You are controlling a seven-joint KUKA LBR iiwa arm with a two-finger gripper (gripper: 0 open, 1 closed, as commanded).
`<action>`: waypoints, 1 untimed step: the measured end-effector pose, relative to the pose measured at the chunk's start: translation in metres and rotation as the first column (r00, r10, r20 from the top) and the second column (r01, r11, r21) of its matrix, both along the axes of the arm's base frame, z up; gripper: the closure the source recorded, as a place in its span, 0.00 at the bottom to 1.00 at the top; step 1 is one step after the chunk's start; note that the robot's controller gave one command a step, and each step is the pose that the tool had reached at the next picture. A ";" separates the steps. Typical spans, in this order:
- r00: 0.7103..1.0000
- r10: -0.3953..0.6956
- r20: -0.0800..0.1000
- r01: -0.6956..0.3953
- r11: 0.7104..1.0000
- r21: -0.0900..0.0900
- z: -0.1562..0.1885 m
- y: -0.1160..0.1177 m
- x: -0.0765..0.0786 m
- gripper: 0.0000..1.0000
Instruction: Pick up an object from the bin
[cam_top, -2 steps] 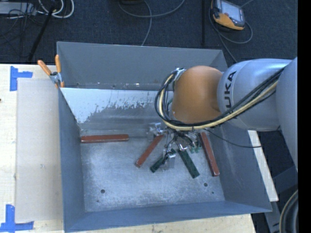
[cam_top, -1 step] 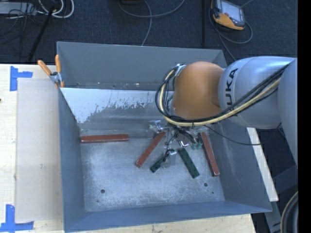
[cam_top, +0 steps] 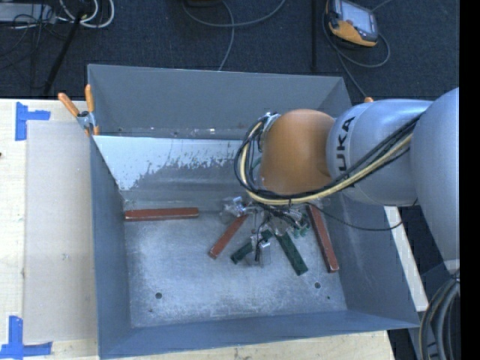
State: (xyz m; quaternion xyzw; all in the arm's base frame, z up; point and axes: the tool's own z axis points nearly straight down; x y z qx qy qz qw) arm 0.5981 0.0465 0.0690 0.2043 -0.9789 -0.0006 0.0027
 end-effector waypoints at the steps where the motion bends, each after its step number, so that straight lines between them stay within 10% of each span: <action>1: 1.000 -0.005 0.003 0.005 1.000 0.000 0.001 0.000 0.000 0.00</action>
Offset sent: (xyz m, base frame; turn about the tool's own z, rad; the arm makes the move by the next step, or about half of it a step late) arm 0.0000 0.0000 0.0000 0.0000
